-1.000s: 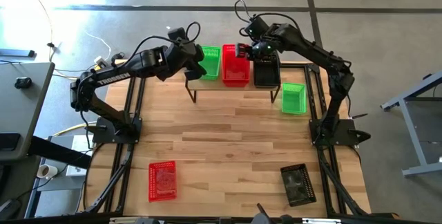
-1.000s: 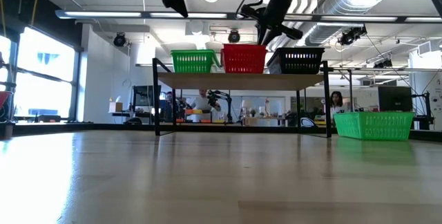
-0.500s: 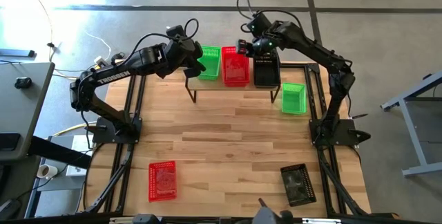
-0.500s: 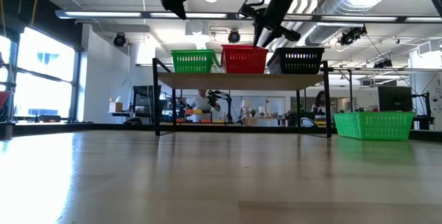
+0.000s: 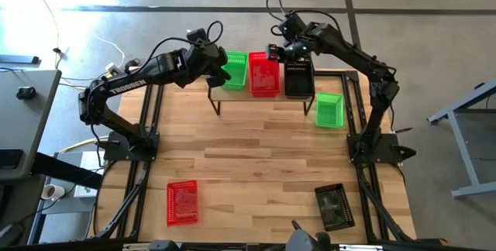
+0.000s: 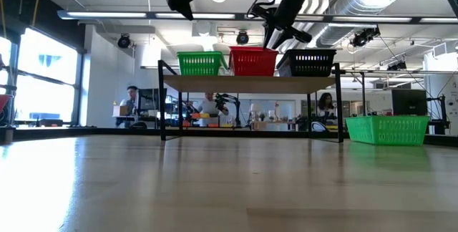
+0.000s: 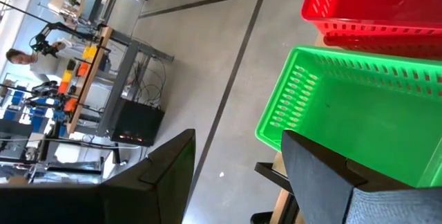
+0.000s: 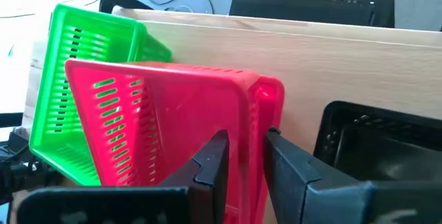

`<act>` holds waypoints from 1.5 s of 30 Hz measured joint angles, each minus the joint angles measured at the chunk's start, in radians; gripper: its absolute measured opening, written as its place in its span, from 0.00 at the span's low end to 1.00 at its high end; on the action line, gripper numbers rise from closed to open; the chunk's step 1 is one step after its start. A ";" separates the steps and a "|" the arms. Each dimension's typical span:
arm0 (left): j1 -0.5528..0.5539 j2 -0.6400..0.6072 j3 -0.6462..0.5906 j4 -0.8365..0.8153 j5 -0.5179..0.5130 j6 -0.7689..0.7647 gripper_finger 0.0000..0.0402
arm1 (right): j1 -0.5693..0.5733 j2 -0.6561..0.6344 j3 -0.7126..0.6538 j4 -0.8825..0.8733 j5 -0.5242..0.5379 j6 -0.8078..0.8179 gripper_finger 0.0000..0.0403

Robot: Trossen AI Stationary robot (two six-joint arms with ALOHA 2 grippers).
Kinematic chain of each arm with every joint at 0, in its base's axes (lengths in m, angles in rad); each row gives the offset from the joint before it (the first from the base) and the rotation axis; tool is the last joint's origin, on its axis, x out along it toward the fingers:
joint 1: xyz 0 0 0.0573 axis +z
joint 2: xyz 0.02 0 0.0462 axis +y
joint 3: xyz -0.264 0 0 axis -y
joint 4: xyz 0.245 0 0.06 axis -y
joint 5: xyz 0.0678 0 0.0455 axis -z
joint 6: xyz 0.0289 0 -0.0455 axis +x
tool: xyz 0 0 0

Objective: Stack baskets on shelf by color
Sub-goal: Stack the top red bin on top of the red bin on the shelf

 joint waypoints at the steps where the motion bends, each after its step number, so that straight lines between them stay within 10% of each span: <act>1: 0.000 0.000 0.000 0.000 0.000 0.000 0.51 | 0.000 0.000 0.000 0.000 0.000 -0.001 0.19; 22: 0.000 0.000 0.000 0.000 0.024 0.000 0.51 | 0.010 -0.004 0.198 -0.054 0.053 -0.125 0.19; 45: 0.000 0.000 0.000 -0.083 0.000 -0.350 0.51 | 0.015 -0.002 0.280 0.005 0.003 -1.212 0.19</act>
